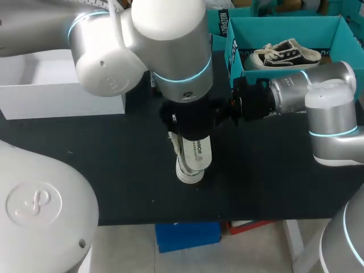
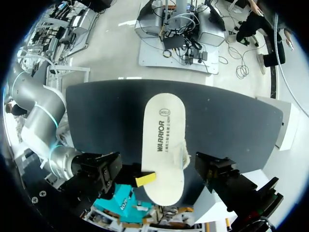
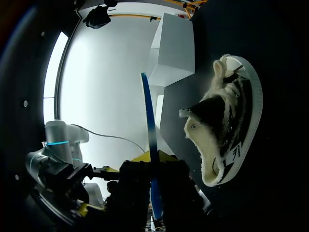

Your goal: Take the shoe out of the shoebox, open the shoe tongue, remove and reinsert the insole, then place the shoe into the shoebox

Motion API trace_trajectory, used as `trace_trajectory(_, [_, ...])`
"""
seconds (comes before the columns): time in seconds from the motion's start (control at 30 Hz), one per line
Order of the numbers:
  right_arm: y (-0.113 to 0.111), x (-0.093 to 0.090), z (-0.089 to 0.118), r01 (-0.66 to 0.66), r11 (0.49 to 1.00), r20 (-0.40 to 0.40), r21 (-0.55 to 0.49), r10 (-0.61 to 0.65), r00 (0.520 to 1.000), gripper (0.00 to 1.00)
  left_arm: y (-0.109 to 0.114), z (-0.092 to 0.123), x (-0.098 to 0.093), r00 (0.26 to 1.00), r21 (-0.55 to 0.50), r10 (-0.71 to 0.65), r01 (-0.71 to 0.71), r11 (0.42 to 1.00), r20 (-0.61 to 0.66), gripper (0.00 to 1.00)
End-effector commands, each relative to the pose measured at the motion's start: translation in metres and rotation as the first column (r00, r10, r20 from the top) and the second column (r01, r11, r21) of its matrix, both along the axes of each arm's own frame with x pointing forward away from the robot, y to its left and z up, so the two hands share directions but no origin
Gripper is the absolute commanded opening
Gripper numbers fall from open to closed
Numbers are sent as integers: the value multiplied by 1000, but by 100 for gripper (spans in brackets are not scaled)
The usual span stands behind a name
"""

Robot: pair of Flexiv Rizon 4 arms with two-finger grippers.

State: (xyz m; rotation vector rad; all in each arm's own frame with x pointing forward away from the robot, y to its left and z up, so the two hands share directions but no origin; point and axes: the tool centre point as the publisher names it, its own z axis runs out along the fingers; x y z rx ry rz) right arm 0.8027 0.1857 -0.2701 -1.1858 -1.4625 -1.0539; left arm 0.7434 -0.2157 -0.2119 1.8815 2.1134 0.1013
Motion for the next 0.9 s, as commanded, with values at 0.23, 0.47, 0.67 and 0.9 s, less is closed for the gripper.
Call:
trace_trajectory(0.23, [1, 1, 0, 0, 1000, -1, -2, 0, 1000, 0, -1, -6, 19, 1000, -6, -7, 7, 1000, -9, 100])
trace_trajectory(0.47, [1, 1, 0, 0, 1000, -1, -2, 0, 1000, 0, 2, -9, 41, 1000, -6, -2, 2, 1000, -15, 100])
trace_trajectory(0.67, [1, 1, 0, 0, 1000, -1, -2, 0, 1000, 0, 6, -9, 58, 1000, -1, 9, -9, 1000, -18, 100])
trace_trajectory(0.9, [1, 1, 0, 0, 1000, -1, -2, 0, 1000, 0, 11, -7, 80, 999, 8, 16, -16, 1000, -29, 100])
